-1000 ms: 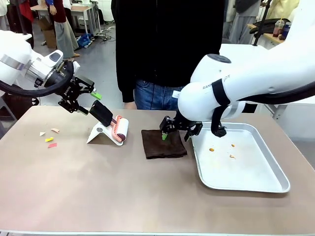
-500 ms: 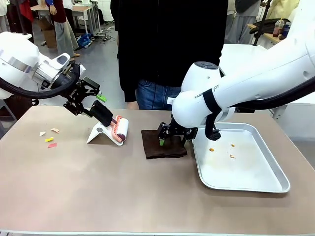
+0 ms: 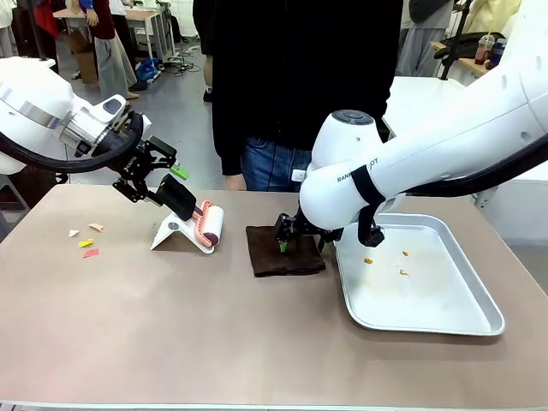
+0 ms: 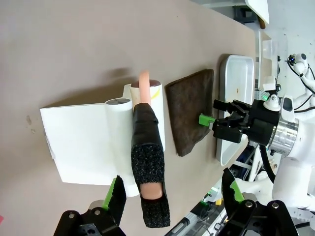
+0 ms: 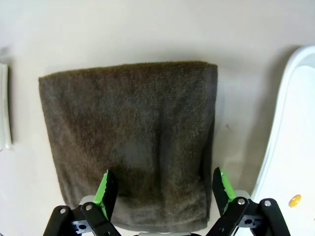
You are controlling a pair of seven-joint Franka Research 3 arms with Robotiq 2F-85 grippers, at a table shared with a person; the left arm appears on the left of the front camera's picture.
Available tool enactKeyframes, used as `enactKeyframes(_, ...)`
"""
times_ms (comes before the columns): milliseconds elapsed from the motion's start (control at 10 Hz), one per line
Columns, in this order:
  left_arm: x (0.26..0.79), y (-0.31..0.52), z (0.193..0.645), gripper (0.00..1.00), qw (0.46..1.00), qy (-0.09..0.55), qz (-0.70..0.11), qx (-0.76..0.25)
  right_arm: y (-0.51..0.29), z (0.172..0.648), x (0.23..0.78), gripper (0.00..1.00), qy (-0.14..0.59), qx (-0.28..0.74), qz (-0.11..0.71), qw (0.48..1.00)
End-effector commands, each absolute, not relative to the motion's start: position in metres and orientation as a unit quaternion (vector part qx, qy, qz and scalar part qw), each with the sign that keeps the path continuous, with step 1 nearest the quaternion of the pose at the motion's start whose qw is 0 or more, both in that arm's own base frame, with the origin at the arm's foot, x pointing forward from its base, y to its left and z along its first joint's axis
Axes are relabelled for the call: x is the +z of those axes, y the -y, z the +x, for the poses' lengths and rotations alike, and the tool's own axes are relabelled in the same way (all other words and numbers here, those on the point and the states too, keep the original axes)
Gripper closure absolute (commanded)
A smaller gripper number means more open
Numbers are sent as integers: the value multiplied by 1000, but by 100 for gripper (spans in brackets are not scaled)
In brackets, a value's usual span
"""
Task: Clean the surface of the table.
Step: Hold the Lint Roller with your left hand and the towel with your right hand.
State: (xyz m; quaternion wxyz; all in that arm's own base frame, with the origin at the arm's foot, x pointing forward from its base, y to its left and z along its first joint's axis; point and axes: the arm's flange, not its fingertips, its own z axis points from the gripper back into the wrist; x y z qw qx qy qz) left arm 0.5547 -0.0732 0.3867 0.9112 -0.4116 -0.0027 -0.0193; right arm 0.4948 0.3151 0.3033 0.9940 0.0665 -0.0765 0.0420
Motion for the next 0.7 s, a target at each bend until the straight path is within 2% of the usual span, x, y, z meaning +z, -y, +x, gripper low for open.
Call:
enactKeyframes(0,390,83,560,0,919,-7,-395,-11,-328,501,303,0,101,21,49,994)
enactKeyframes(500,387,86,562,0,921,-10,-389,-8,-332,504,299,0,94,26,41,994)
enactKeyframes(600,387,84,562,0,923,-9,-385,-6,-333,504,299,15,93,29,45,994)
